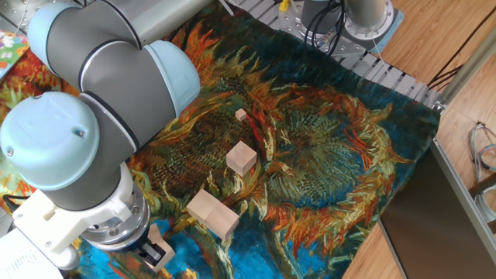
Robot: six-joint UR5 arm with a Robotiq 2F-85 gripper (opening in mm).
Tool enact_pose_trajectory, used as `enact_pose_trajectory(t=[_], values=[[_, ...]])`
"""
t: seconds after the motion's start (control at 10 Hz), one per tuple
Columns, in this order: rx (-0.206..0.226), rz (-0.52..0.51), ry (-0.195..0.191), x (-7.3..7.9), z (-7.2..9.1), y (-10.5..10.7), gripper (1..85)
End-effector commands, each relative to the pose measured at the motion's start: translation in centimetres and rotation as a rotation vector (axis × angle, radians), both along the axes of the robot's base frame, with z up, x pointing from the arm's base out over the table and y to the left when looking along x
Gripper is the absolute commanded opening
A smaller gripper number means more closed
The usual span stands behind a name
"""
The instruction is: Drop coins into a piggy bank
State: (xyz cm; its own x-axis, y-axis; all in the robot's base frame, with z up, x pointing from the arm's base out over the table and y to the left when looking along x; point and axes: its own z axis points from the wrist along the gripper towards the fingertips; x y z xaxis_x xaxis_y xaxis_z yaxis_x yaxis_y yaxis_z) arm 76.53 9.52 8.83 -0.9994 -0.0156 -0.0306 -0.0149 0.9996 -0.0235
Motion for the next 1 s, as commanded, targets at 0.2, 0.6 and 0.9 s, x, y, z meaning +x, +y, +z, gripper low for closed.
enact_pose_trajectory(t=[0.2, 0.6, 0.9], values=[[0.024, -0.005, -0.004, 0.1, 0.1, 0.5, 1.3], [0.058, -0.017, -0.021, 0.5, 0.1, 1.4, 1.3], [0.071, -0.026, -0.028, 0.7, 0.2, 1.7, 1.3]])
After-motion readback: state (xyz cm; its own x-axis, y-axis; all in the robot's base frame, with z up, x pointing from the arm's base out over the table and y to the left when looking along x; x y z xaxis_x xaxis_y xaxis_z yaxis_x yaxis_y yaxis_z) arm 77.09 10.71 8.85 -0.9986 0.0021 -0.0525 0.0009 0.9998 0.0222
